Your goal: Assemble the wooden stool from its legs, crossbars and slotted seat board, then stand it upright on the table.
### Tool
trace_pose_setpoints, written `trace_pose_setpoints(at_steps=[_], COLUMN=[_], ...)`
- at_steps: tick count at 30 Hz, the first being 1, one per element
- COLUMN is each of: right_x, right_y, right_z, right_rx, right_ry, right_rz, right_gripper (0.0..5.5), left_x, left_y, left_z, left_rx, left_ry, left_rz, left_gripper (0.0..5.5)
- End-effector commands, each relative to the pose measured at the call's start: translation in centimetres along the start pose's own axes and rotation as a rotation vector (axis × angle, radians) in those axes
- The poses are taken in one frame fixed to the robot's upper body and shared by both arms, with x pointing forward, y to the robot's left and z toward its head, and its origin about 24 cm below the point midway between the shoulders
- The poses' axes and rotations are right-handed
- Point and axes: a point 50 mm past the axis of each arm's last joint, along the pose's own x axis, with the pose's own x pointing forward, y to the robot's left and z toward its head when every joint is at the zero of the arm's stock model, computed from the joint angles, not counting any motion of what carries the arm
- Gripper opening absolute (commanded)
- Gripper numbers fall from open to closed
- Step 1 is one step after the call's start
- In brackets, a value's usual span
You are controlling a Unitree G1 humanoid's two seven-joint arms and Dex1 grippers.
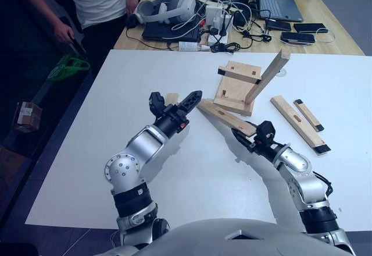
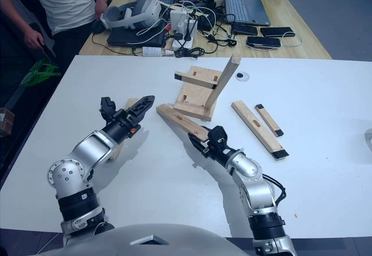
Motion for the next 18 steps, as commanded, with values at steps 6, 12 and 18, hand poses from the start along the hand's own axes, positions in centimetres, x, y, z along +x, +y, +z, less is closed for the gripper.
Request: trace_pose_setpoints(at_steps=[6, 12, 18], right_x=[-3.0, -3.0, -0.8], right_y=[-0.7, -1.0, -1.6], right_z=[-1.0, -0.5, 1.0], right_rx=[-0.115, -0.11, -0.067], right_ry=[0.269, 0.335, 0.334], right_rz=[0.156, 0.194, 0.146], right_gripper=[2.35, 3.28, 4.06], left_x=[0.3, 0.2, 0.8], left_y=[0.7, 0.9, 0.8], left_z=[0.3, 2.2, 2.2], left_rx=[0.294, 0.92, 0.993], left_ry=[0.055, -0.124, -0.182], left_rz=[0.169, 0.291, 0.265], left_gripper=[4.36, 4.92, 5.37])
